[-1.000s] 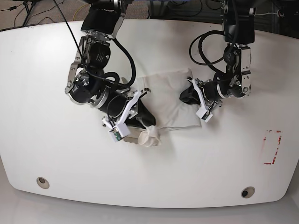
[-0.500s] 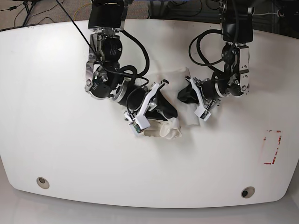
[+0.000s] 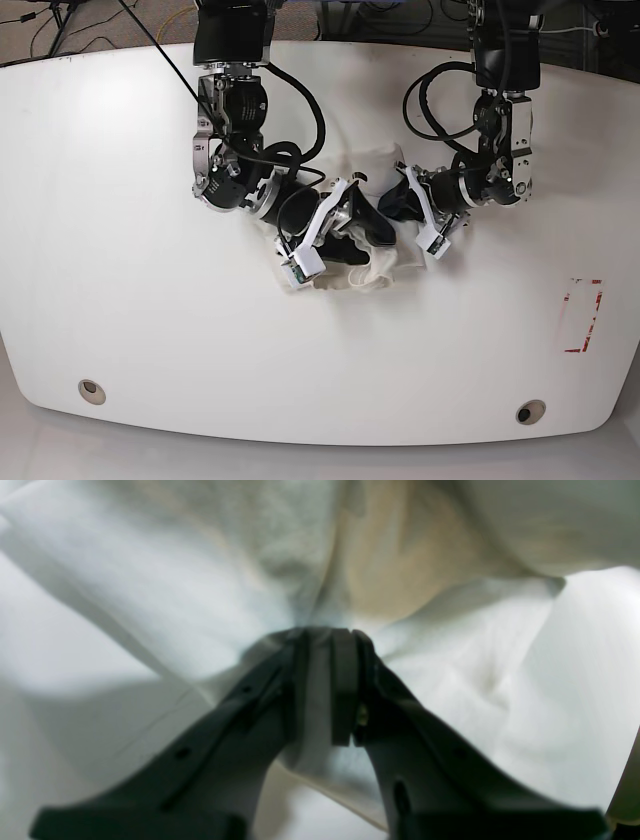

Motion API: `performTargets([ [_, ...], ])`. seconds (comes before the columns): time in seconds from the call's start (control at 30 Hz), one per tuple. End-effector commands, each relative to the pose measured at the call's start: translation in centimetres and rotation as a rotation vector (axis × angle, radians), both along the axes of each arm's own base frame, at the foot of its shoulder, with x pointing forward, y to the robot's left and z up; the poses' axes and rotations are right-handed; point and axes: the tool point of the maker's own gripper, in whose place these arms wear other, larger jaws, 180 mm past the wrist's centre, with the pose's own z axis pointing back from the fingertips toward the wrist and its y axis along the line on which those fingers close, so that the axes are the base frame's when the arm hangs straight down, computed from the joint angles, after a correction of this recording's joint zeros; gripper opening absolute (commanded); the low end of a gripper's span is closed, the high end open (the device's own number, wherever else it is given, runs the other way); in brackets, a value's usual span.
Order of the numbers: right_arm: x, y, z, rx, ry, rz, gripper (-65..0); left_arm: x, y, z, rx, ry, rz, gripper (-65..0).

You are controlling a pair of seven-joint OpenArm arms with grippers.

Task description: Layout the t-shirt on the table in an organized manner, then fold the t-shirt properly

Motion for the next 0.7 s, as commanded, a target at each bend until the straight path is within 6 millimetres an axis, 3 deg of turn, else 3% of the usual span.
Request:
performTargets([
  [0.0, 0.7, 0.3, 2.1, 0.064, -0.060, -0.010, -16.5, -3.6, 2.2, -3.9, 0.199, 0.160, -0.063, -56.7],
  [0.07, 0.8, 0.2, 2.2, 0.070, -0.064, -0.014, -8.1, -3.6, 2.2, -3.9, 0.199, 0.160, -0.063, -56.7],
  [0.13, 0.8, 0.2, 2.4, 0.070, -0.069, -0.014, -5.7, -3.6, 2.2, -3.9, 0.197, 0.160, -0.063, -56.4],
  [0.33, 0.5, 0.1, 4.0, 0.060, -0.112, -0.019, -9.4, -3.3, 1.3, -3.2, 0.135, 0.153, -0.051, -47.5],
  [0.67, 0.2, -3.8, 2.8, -0.107, -0.156, -0.002, -14.7, -2.0, 0.5, -1.1, -0.021, 0.125, 0.013, -39.6],
])
